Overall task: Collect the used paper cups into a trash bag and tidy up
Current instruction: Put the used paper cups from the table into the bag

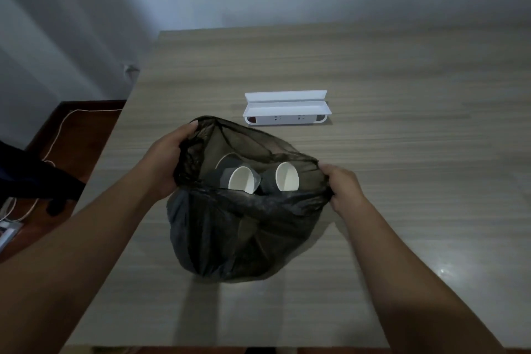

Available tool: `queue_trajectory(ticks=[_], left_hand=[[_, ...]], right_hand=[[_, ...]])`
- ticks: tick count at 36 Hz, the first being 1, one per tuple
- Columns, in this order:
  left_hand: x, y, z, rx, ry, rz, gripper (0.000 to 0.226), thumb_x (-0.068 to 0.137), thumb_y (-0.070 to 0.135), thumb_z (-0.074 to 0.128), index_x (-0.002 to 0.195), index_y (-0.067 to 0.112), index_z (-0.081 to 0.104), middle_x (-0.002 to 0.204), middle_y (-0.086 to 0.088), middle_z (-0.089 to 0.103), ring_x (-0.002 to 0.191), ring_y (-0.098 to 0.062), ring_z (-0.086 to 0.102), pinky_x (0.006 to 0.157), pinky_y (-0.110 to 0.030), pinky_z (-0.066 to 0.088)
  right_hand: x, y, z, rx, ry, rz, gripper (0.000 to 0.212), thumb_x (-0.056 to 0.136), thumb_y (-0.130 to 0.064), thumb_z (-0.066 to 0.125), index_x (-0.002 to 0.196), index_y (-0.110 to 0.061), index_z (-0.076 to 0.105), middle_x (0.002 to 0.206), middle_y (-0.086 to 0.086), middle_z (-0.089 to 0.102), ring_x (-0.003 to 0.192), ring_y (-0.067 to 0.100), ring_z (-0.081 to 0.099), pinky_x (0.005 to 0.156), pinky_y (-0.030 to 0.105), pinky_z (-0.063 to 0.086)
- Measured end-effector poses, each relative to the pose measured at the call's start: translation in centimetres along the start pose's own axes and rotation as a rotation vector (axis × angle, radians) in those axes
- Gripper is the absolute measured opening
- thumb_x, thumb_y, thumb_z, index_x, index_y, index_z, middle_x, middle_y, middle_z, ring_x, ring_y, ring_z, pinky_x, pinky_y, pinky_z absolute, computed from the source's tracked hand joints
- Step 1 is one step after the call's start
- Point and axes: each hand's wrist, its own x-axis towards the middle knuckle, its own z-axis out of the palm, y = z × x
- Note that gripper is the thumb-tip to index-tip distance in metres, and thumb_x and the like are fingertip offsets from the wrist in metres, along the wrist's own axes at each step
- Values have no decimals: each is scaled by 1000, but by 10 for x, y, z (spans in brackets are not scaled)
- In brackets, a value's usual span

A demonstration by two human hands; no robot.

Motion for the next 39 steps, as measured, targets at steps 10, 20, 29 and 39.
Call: queue_trajectory(ticks=[10, 20, 29, 39], left_hand=[[-4, 0, 49, 13, 57, 89, 30, 96, 32, 55, 114, 13, 69, 99, -6, 77, 87, -21, 74, 71, -32, 61], [-24, -4, 77, 91, 61, 204, 22, 100, 24, 50, 98, 13, 69, 80, -2, 77, 69, -15, 73, 61, -27, 58], [-70, 2, 35, 62, 98, 255, 34, 103, 21, 45, 126, 0, 58, 110, -18, 67, 91, -26, 67, 86, -39, 55], [-152, -21, -68, -43, 242, 288, 25, 99, 26, 53, 106, 10, 70, 97, -10, 77, 86, -23, 75, 66, -29, 58]], right_hand=[[-44, -77, -49, -104, 48, -321, 11, 86, -16, 70, 76, -12, 72, 78, 8, 74, 73, 22, 69, 72, 33, 57], [-74, -113, -70, -793, 240, -750, 14, 84, -29, 71, 81, -16, 72, 90, 4, 73, 88, 18, 65, 75, 23, 41], [-117, -123, -64, -1325, 62, -413, 32, 85, -24, 68, 67, 3, 62, 50, 10, 45, 42, 23, 41, 41, 23, 31], [-191, -42, 40, -923, -67, -1087, 39, 92, -26, 62, 57, -14, 52, 48, -6, 45, 52, 16, 45, 54, 30, 22]])
